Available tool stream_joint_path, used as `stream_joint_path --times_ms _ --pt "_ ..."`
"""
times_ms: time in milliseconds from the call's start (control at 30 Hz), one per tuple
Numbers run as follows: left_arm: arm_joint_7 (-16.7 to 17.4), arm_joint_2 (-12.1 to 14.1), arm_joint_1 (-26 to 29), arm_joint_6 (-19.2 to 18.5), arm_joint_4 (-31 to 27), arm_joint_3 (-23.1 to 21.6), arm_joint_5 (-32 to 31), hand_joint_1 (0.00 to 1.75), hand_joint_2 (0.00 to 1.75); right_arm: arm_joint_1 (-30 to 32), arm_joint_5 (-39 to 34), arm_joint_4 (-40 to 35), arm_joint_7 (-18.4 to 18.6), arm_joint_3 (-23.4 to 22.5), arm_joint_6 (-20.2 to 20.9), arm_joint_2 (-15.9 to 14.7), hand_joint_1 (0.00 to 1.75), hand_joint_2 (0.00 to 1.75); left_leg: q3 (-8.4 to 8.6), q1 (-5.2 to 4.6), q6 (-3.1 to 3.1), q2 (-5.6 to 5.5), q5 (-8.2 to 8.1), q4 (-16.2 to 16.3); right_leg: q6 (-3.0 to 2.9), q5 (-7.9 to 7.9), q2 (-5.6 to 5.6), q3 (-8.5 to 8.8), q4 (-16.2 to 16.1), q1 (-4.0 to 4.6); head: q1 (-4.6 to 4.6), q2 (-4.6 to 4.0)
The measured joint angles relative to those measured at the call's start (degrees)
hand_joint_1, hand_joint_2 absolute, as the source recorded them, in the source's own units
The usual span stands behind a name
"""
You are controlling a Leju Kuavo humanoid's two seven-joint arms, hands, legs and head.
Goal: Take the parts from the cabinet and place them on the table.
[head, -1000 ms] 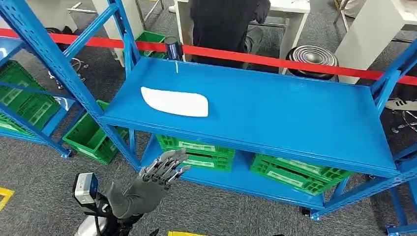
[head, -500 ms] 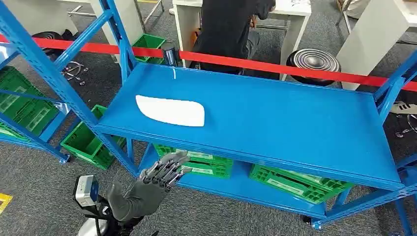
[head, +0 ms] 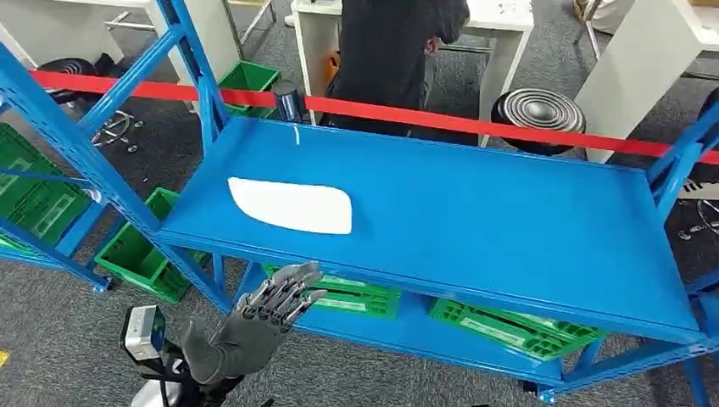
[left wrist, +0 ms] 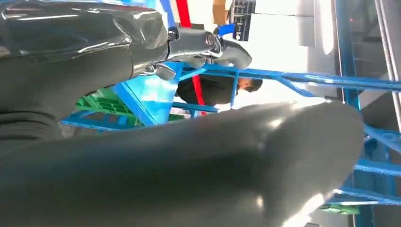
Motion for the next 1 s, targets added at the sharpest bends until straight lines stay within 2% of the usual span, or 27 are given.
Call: stream_joint_path --times_ms 33,67,133,167,200,233,267,300,333,400,433,467,500,533,567,633,667,700,733,767,800,833,867,900,933,967,1000 --pt "-0.04 -0.04 -0.15 -0.17 -0.13 0.0 0.0 0.0 0.0 -0.05 -0.02 -0.02 0.0 0.02 -0.02 -0.09 0.0 0.0 0.74 -0.19 0.44 0.02 -0.16 -0.64 -0.32 -0.99 -0.11 -1.07 2.39 0.2 0.05 0.0" --pt "-0.02 -0.13 -0.23 -0.18 -0.15 0.0 -0.02 0.0 0.0 -0.17 -0.06 -0.04 0.0 0.02 0.0 -0.15 0.0 0.0 0.99 -0.21 0.53 0.1 -0.23 -0.65 -0.64 -2.43 -0.11 -3.5 6.71 0.19 0.09 0.0" --pt "0.0 -0.13 -0.14 -0.28 -0.15 -0.02 -0.11 0.0 0.0 -0.15 -0.13 -0.07 0.0 0.04 -0.02 -0.48 0.0 0.0 1.28 -0.39 0.62 0.08 -0.81 -0.63 -0.72 -5.12 -0.11 -9.24 15.72 0.16 0.05 0.0" --pt "0.0 -0.15 -0.1 -0.28 -0.15 -0.04 -0.18 0.0 0.0 0.04 -0.17 -0.04 0.0 0.04 -0.02 -0.57 0.0 0.0 1.51 -0.39 0.54 -0.06 -1.07 -0.61 -0.38 -5.12 -0.11 -11.06 17.99 0.16 0.13 0.0" --pt "0.0 -0.13 -0.04 -0.28 -0.13 -0.04 -0.2 0.0 0.0 0.19 -0.22 -0.04 0.0 0.04 -0.02 -0.72 0.0 0.0 1.96 -0.38 0.37 -0.24 -1.4 -0.6 0.28 -3.84 -0.14 -11.39 17.18 0.11 0.09 0.0" --pt "0.0 -0.13 -0.02 -0.28 -0.13 -0.04 -0.2 0.0 0.0 0.21 -0.24 -0.04 0.0 0.07 -0.02 -0.85 0.0 0.0 2.57 -0.33 0.17 -0.31 -1.84 -0.58 1.14 -1.47 -0.18 -10.19 13.66 -0.02 0.13 0.0" --pt "0.0 -0.15 -0.03 -0.28 -0.15 -0.07 -0.2 0.0 0.0 0.16 -0.24 -0.07 0.0 0.07 -0.02 -1.01 0.0 0.0 3.21 -0.26 -0.16 -0.33 -2.39 -0.37 1.98 1.51 -0.27 -7.99 8.24 -0.19 0.11 0.0" --pt "0.0 -0.15 -0.04 -0.28 -0.13 -0.07 -0.22 0.0 0.0 0.13 -0.24 -0.07 -0.04 0.07 -0.02 -1.09 0.0 0.0 3.73 -0.18 -0.51 -0.31 -3.09 0.04 2.52 4.17 -0.51 -5.59 2.55 -0.39 0.13 0.0" --pt "0.02 -0.13 -0.05 -0.3 -0.13 -0.04 -0.26 0.0 0.0 0.16 -0.26 -0.07 -0.09 0.09 -0.02 -1.01 0.0 0.0 3.41 -0.39 -0.92 -0.25 -3.77 0.49 1.9 4.36 -0.93 -4.9 1.02 -0.4 0.2 0.0" --pt "0.07 -0.13 -0.14 -0.35 -0.15 -0.13 -0.37 0.0 0.0 0.09 -0.33 -0.09 -0.13 0.13 -0.06 -1.05 0.0 0.0 3.16 -0.79 -1.38 -0.25 -4.57 1.17 0.36 3.94 -0.56 -4.49 0.83 -0.14 0.07 0.0" --pt "0.07 -0.11 -0.11 -0.35 -0.15 -0.15 -0.42 0.0 0.0 0.18 -0.37 -0.09 -0.15 0.15 -0.06 -1.05 0.0 0.0 3.29 -0.68 -1.49 -0.24 -4.62 1.06 0.08 3.76 -0.53 -4.46 0.91 0.09 0.09 0.0" --pt "0.07 -0.11 -0.17 -0.35 -0.15 -0.17 -0.42 0.0 0.0 0.14 -0.41 -0.09 -0.15 0.17 -0.15 -1.01 0.0 0.0 3.4 -0.56 -1.64 -0.23 -4.9 1.22 -0.23 3.69 -0.45 -4.28 0.87 -0.2 0.04 0.0" --pt "0.09 -0.11 -0.17 -0.35 -0.2 -0.17 -0.42 0.0 0.0 0.2 -0.48 -0.2 -0.18 0.2 -0.17 -0.81 0.0 0.0 3.56 -0.33 -1.95 -0.22 -5.49 1.63 -0.58 3.56 -0.36 -3.9 0.77 -0.52 0.09 0.02" --pt "0.07 -0.11 -0.25 -0.44 -0.22 -0.2 -0.39 0.0 0.0 0.16 -0.59 -0.2 -0.24 0.22 -0.24 -0.94 0.0 0.0 2.89 -0.26 -2.4 -0.15 -6.38 3.5 -1.05 3.26 -0.35 -3.54 0.76 -0.53 -0.25 0.0" --pt "0.09 -0.11 -0.3 -0.46 -0.22 -0.2 -0.39 0.0 0.0 0.13 -0.68 -0.2 -0.31 0.24 -0.35 -0.96 0.0 0.0 0.95 -0.03 -2.82 -0.13 -8.12 7.22 -1.3 3.09 -0.35 -3.27 0.76 -0.51 -0.22 0.0" --pt "0.09 -0.09 -0.25 -0.46 -0.2 -0.26 -0.39 0.0 0.0 0.12 -0.87 -0.2 -0.33 0.28 -0.59 -0.98 0.0 0.0 -5.14 0.35 -3.38 0.01 -11.84 17.44 -1.7 2.75 -0.35 -3.03 0.77 -0.29 -0.24 0.0" --pt "0.09 -0.09 -0.25 -0.46 -0.13 -0.26 -0.39 0.0 0.0 0.14 -0.94 -0.2 -0.33 0.28 -0.63 -0.98 0.0 0.0 -7.31 0.44 -3.44 0.07 -12.09 20.25 -1.83 2.65 -0.33 -2.95 0.77 -0.16 -0.22 0.0" --pt "0.09 -0.09 -0.26 -0.46 -0.11 -0.26 -0.39 0.0 0.0 0.15 -0.98 -0.2 -0.33 0.31 -0.68 -0.98 0.0 0.0 -8.05 0.48 -3.29 0.07 -10.69 20.06 -1.75 2.45 -0.24 -2.74 0.78 -0.08 -0.26 0.0" --pt "0.09 -0.09 -0.26 -0.46 -0.11 -0.26 -0.39 0.0 0.0 0.15 -1.05 -0.2 -0.33 0.33 -0.72 -0.98 0.0 0.0 -7.33 0.47 -3.0 0.06 -8.22 17.31 -1.79 2.27 -0.08 -2.47 0.77 0.05 -0.24 0.0" --pt "0.18 -0.09 -0.29 -0.39 -0.11 -0.28 -0.39 0.0 0.0 0.13 -1.18 -0.2 -0.33 0.37 -0.79 -0.96 0.0 0.0 -5.56 0.42 -2.52 0.05 -5.13 12.77 -1.77 2.13 0.08 -2.11 0.76 0.2 -0.26 0.0" --pt "0.17 -0.09 -0.33 -0.35 -0.11 -0.26 -0.39 0.0 0.0 0.1 -1.22 -0.2 -0.33 0.39 -0.81 -0.94 0.0 0.0 -3.34 0.22 -1.74 0.02 -2.13 7.49 -1.71 1.93 0.19 -1.74 0.68 0.34 -0.24 0.0" --pt "0.2 -0.09 -0.46 -0.31 -0.11 -0.26 -0.39 0.0 0.0 0.09 -1.27 -0.22 -0.35 0.44 -0.81 -0.74 0.0 0.0 -1.62 -0.23 -0.72 -0.04 -0.79 3.27 -1.64 1.74 0.27 -1.64 0.51 0.15 -0.24 0.0" --pt "0.37 -0.07 -0.54 -0.24 -0.11 -0.26 -0.39 0.0 0.0 -0.03 -1.29 -0.22 -0.35 0.5 -0.81 -0.33 0.0 0.0 -1.17 -0.43 -0.35 0.25 -1.56 2.75 -1.38 1.64 0.32 -1.67 0.49 0.92 0.07 0.0" --pt "0.42 -0.07 -0.73 -0.24 -0.11 -0.28 -0.35 0.0 0.0 0.0 -1.4 -0.22 -0.35 0.5 -0.85 -0.5 0.0 0.0 -1.26 -0.73 -0.23 0.24 -1.64 2.6 -1.12 1.59 0.26 -1.79 0.46 0.2 -0.13 0.0" --pt "0.68 -0.07 -0.72 -0.22 -0.09 -0.31 -0.35 0.0 0.0 0.01 -1.4 -0.22 -0.35 0.52 -0.85 -0.5 0.0 0.0 -1.27 -0.89 -0.14 0.19 -1.67 2.47 -0.75 1.55 0.22 -1.7 0.32 0.26 -0.06 0.0" --pt "0.76 0.02 -0.75 -0.22 -0.09 -0.31 -0.37 0.0 1.75 0.0 -1.42 -0.22 -0.35 0.57 -0.85 -0.31 0.0 0.0 -1.21 -1.02 0.01 0.09 -1.65 2.32 -0.49 1.67 0.12 -1.56 -0.03 0.21 -0.13 0.0" --pt "0.81 0.0 -0.82 -0.2 -0.11 -0.28 -0.37 0.0 1.75 -0.08 -1.44 -0.22 -0.35 0.59 -0.85 -0.37 0.0 0.0 -0.67 -0.98 0.32 0.1 -1.28 1.24 -0.08 1.75 0.11 -1.17 -0.57 0.52 -0.09 0.0"
